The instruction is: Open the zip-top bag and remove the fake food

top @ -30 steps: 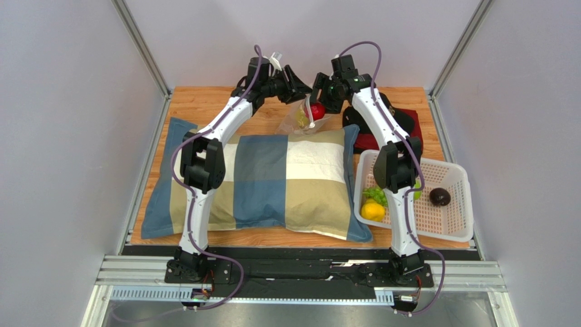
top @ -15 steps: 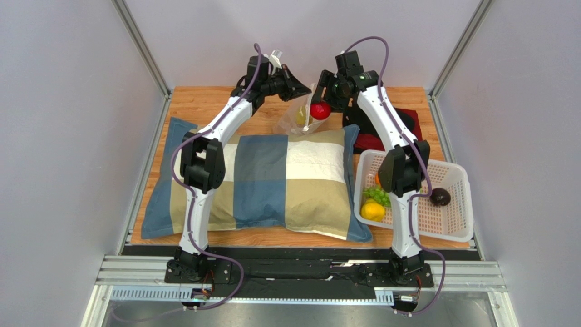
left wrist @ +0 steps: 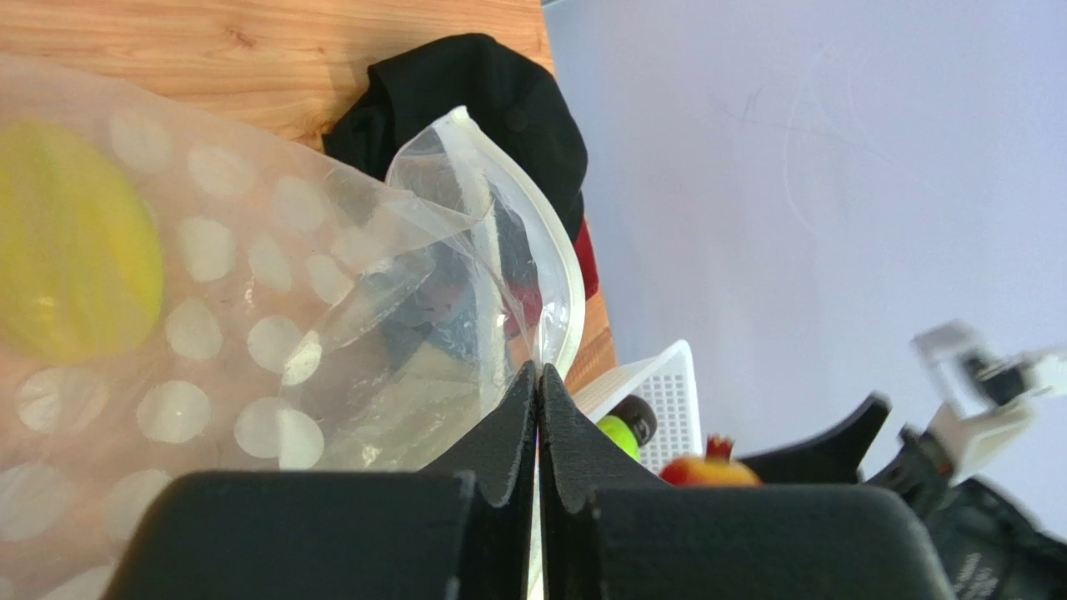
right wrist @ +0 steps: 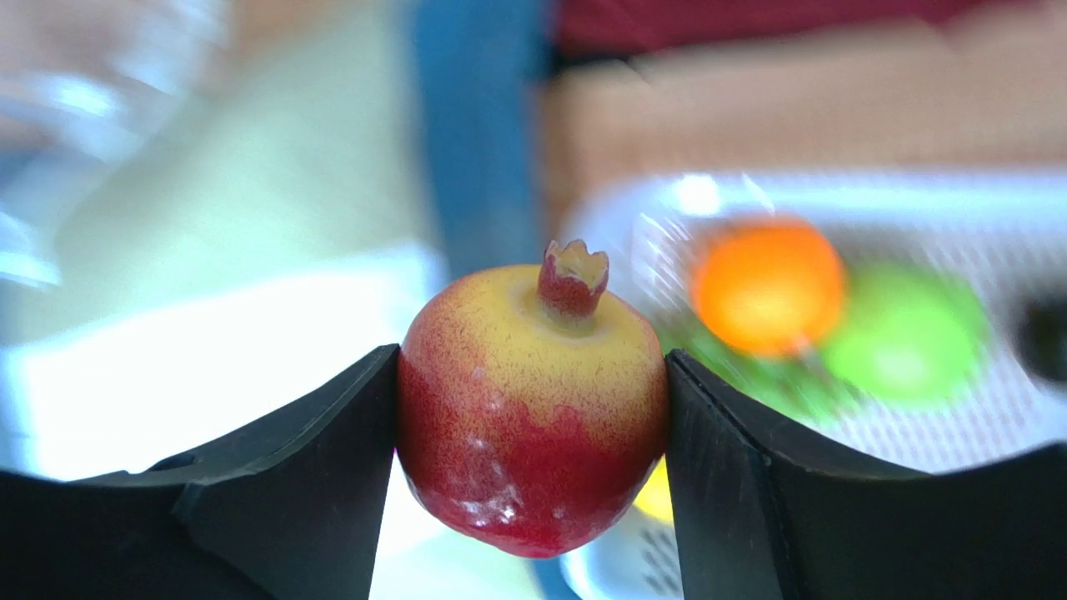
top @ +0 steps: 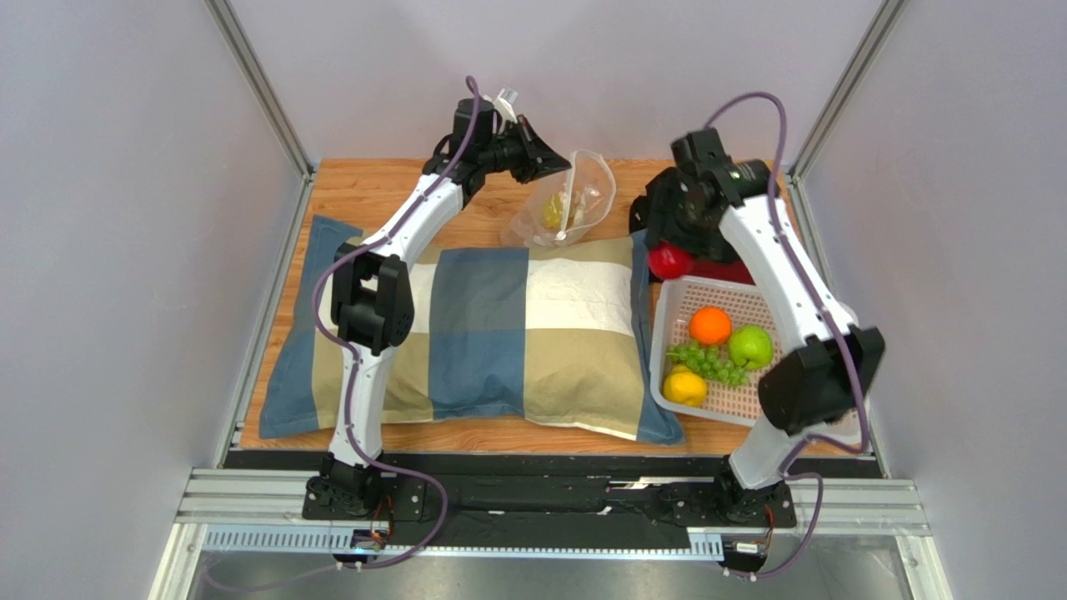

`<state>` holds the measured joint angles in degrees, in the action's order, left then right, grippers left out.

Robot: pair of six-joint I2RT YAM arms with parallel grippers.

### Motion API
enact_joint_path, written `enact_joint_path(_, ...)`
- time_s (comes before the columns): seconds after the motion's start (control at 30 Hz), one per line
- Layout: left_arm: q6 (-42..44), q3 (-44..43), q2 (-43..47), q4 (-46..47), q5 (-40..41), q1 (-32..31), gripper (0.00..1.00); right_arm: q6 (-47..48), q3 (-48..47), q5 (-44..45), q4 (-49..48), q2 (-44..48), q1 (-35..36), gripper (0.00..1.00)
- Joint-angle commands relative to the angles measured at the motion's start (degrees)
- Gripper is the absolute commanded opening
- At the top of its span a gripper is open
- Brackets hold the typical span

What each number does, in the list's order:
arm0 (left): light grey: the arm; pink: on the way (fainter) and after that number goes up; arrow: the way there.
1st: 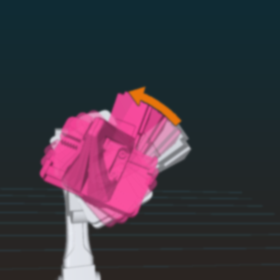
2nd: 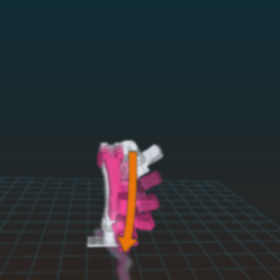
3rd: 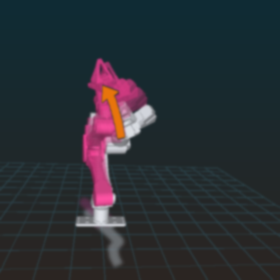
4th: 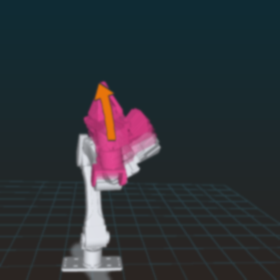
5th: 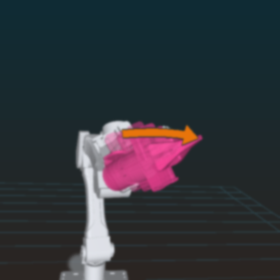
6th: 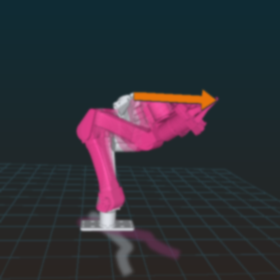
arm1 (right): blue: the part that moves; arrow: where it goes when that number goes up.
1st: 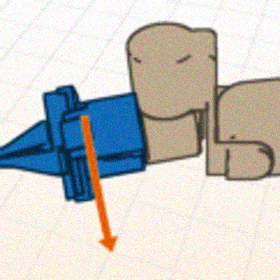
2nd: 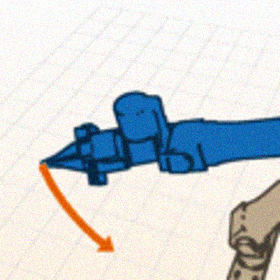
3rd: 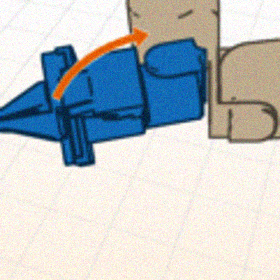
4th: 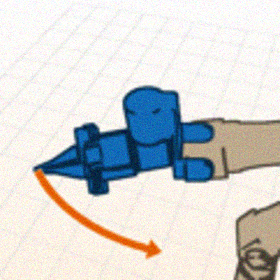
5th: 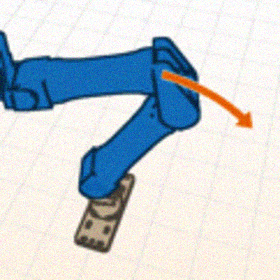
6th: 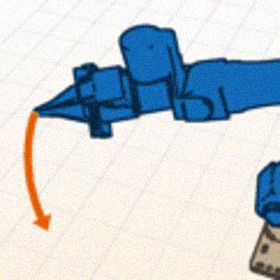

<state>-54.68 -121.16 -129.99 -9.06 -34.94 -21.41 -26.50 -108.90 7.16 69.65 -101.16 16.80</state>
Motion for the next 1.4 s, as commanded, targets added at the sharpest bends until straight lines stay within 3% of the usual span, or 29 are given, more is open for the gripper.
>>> enact_joint_path(0.0,-0.16,-2.59,-0.26,1.32,-1.01,0.49,0.0,0.31,16.85,6.82,4.1,13.86,-6.24,0.01)
enact_joint_path(0.17,-1.66,-1.88,-0.61,2.99,-1.27,0.49,0.0,0.57,33.54,5.5,2.34,23.38,-13.71,0.12)
enact_joint_path(0.27,-2.28,-1.71,-0.87,3.61,-1.71,0.49,0.0,0.4,37.78,4.01,0.85,24.08,-16.26,0.34)
enact_joint_path(0.3,-2.36,-1.62,-0.87,3.7,-1.8,0.49,0.0,-0.12,39.02,3.83,0.93,23.91,-16.18,0.55)
enact_joint_path(0.4,-2.28,-0.74,-0.35,4.13,-1.8,0.49,0.0,-0.22,38.59,4.09,1.89,23.47,-16.27,0.91)
enact_joint_path(0.43,-2.28,-0.48,0.09,4.31,-1.89,0.49,0.0,0.13,38.07,4.18,2.07,23.56,-16.27,0.99)
enact_joint_path(0.57,-2.63,0.23,0.44,4.49,-1.8,0.49,0.0,0.75,32.98,6.28,3.21,23.47,-15.83,1.0)
enact_joint_path(0.7,-3.16,0.58,0.62,5.28,-1.89,0.49,0.0,1.1,25.25,6.65,0.06,19.53,-9.69,0.97)
enact_joint_path(0.93,-2.98,2.68,1.5,6.07,-2.5,0.49,0.0,-3.28,8.47,-5.92,-19.09,4.18,0.77,0.75)
enact_joint_path(1.03,-2.46,3.56,2.29,6.07,-2.85,0.49,0.0,-7.5,-5.49,-12.15,-18.06,-6.97,1.92,0.61)
enact_joint_path(1.13,-1.93,4.27,2.99,5.98,-2.68,0.49,0.0,-11.19,-15.36,-14.53,-18.23,-13.07,2.01,0.33)
enact_joint_path(1.17,-1.84,4.27,3.08,5.98,-2.77,0.49,0.0,-12.33,-17.9,-14.89,-18.49,-15.96,2.1,0.18)
enact_joint_path(1.2,-1.75,4.18,3.17,5.98,-2.85,0.49,0.0,-12.78,-18.79,-15.24,-19.28,-17.47,2.1,0.12)
enact_joint_path(1.27,-1.66,4.09,3.17,5.9,-2.85,0.49,0.0,-13.4,-20.03,-16.03,-20.07,-20.72,2.01,0.04)
enact_joint_path(1.37,-1.66,3.83,3.17,5.98,-2.94,0.58,0.0,-12.88,-19.07,-17.7,-23.75,-22.93,2.19,0.0)
